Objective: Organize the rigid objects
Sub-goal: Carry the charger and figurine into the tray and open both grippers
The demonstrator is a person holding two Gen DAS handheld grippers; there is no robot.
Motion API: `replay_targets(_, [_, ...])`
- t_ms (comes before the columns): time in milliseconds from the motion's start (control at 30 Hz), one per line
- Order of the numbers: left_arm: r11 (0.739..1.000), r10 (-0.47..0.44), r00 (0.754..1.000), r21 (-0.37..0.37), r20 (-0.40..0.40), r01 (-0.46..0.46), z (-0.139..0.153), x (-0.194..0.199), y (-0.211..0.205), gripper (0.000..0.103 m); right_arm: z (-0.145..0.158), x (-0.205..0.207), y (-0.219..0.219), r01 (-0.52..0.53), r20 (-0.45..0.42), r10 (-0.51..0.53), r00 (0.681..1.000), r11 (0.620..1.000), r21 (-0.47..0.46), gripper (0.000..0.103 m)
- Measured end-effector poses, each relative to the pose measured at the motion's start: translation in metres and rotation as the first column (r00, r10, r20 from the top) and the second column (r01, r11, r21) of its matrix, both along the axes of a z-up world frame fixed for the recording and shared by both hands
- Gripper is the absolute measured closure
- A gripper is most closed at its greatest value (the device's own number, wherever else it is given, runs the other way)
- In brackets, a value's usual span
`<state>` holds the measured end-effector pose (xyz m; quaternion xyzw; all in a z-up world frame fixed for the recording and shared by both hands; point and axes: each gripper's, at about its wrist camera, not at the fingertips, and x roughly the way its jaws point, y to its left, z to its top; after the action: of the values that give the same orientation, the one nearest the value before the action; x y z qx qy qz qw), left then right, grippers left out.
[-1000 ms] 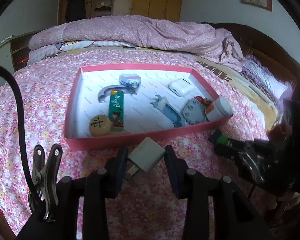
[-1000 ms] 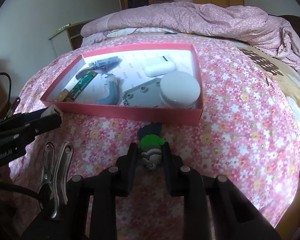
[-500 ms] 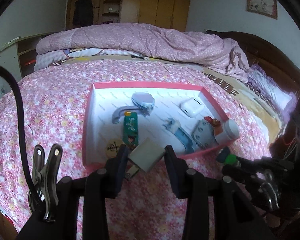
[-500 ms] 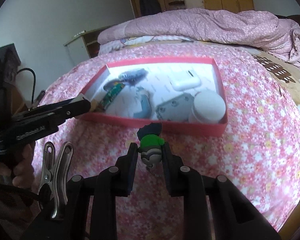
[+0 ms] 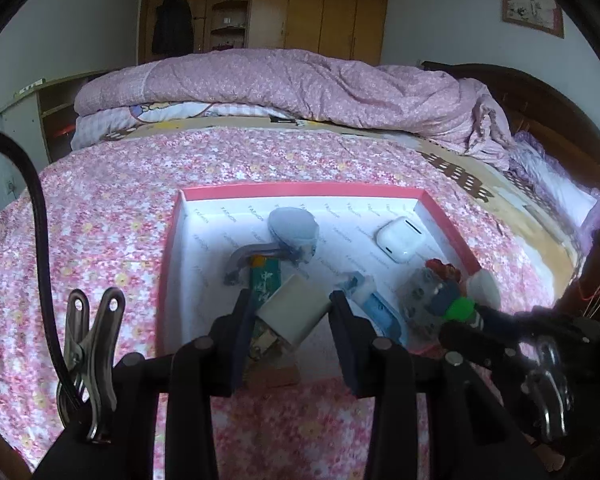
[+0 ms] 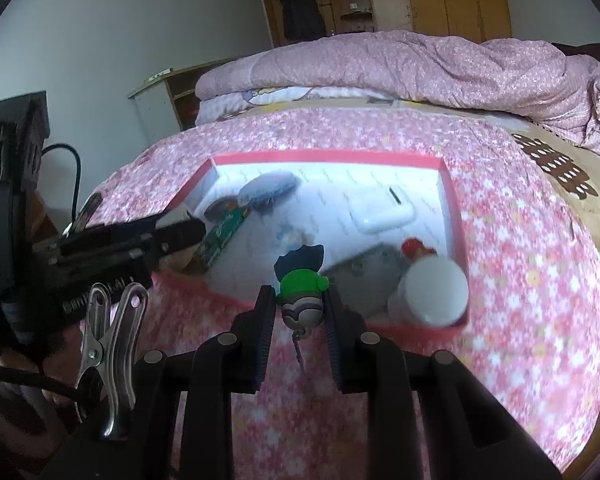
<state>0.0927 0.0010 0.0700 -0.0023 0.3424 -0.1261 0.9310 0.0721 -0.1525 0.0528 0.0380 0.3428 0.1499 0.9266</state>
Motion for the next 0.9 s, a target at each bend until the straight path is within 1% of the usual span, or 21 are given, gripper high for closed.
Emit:
replay_targets(167, [1.000, 0.008, 1.000, -0.014, -0.027, -0.009, -0.006, 0.013, -0.006, 0.064, 0.002, 0.015, -0.001, 0.027, -0.002, -0.027, 1.000, 0.999, 0.020, 0.078])
replay_targets(467, [1.000, 0.019, 0.998, -0.014, -0.052, -0.020, -0.013, 0.029, -0.008, 0.064, -0.004, 0.036, -0.004, 0.057, -0.015, -0.057, 0.998, 0.998, 0.008, 0.078])
replay_targets(667, [1.000, 0.021, 0.997, -0.011, -0.069, -0.022, -0.020, 0.031, -0.009, 0.064, -0.007, 0.043, -0.009, 0.076, -0.024, -0.076, 0.997, 0.997, 0.009, 0.078])
replay_targets(900, [1.000, 0.017, 0.998, 0.000, -0.063, -0.017, -0.020, 0.030, -0.011, 0.063, -0.009, 0.043, -0.009, 0.079, -0.024, -0.079, 0.997, 0.997, 0.009, 0.078])
